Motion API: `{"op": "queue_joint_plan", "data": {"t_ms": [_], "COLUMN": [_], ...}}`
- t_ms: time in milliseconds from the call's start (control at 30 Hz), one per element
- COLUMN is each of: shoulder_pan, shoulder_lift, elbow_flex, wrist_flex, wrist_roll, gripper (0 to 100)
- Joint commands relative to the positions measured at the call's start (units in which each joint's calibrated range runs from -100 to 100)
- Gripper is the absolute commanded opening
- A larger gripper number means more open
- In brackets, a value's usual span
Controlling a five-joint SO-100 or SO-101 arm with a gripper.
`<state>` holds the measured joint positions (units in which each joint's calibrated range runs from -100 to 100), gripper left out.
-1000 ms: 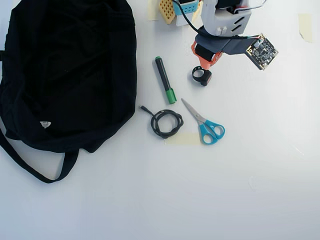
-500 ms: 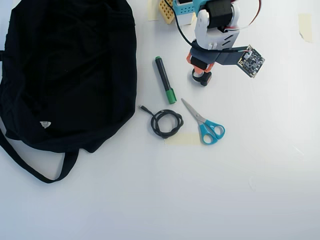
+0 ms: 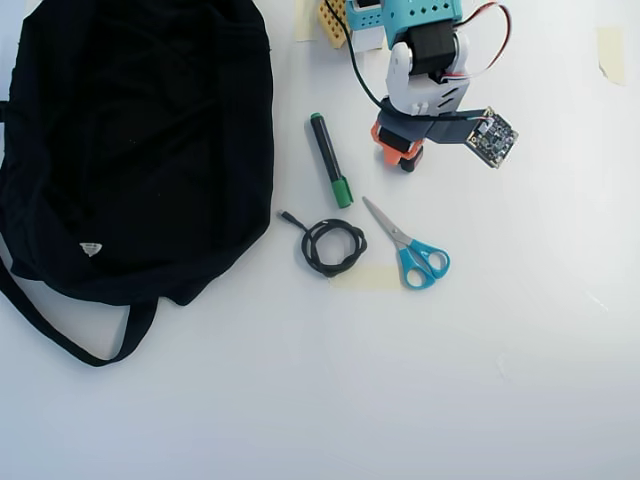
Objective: Put the bike light into the black bag
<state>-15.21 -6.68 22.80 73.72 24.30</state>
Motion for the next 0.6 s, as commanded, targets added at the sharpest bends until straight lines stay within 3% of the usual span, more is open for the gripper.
{"op": "queue_joint_plan", "data": {"t_ms": [0,267,567], "shoulder_pan": [-0.3,-3.1,-5.0], "shoulder_lift": [1.5,5.0,4.9], "elbow_flex": [-0.6,-0.4,0.9], "wrist_flex": [-1.4,-5.0,-4.0], "wrist_roll": [-0.2,-0.2,-0.4], "gripper": [17,19,31]}}
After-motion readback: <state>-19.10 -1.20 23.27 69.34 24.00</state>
